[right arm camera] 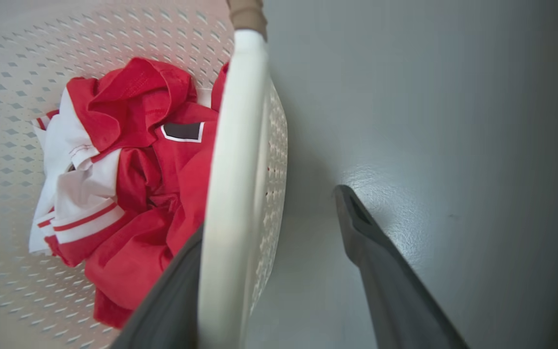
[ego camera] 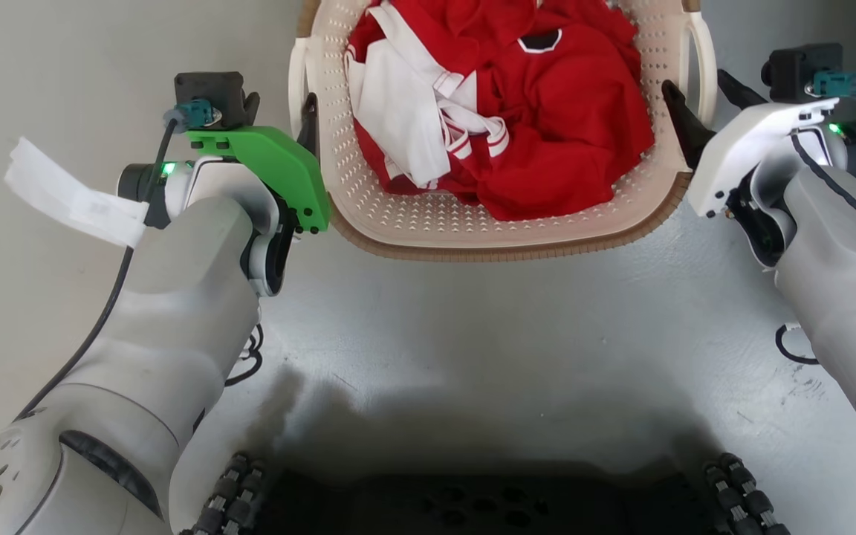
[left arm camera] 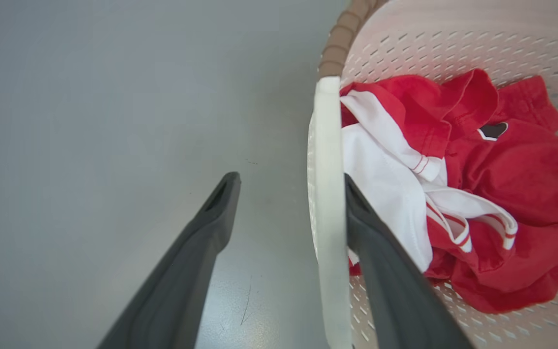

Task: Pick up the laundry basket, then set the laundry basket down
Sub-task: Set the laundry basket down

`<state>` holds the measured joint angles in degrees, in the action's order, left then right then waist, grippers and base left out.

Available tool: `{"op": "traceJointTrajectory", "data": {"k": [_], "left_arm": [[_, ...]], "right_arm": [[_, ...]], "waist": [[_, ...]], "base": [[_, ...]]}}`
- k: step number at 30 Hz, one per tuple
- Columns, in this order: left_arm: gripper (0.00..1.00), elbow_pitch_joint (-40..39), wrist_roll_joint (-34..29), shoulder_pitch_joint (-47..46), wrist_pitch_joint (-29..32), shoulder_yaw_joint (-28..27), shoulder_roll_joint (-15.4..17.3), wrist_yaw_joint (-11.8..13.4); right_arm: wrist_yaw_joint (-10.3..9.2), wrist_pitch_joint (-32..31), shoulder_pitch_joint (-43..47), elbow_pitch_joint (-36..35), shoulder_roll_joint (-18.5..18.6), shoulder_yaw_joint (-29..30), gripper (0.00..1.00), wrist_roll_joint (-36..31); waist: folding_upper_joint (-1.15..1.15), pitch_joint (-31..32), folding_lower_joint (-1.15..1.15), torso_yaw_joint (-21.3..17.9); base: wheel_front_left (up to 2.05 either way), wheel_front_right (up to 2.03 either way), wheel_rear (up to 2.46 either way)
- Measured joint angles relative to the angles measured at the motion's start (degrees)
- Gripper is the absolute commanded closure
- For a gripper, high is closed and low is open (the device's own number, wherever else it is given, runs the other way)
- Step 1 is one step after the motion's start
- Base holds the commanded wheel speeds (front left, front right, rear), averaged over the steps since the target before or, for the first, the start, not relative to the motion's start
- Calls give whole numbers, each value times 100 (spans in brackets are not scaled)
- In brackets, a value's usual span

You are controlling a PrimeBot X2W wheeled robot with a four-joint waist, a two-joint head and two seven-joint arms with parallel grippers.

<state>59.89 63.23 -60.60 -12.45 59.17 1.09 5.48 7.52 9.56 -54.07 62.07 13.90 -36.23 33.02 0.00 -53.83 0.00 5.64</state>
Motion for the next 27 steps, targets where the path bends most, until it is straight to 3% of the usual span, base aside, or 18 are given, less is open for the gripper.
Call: {"op": "traceJointTrajectory", "data": {"k": [16,27], "left_arm": [[0,144,163,394,-132,83,0,-76],[0,366,164,584,-147,141,0,-76]], "right_arm": [[-1,235,357,51,60,-248,0,229],[-1,304,483,193,-116,-294,0,288]], "waist": [[0,731,0,44],[0,1451,0,32]], "base": [[0,0,0],[0,0,0]]}}
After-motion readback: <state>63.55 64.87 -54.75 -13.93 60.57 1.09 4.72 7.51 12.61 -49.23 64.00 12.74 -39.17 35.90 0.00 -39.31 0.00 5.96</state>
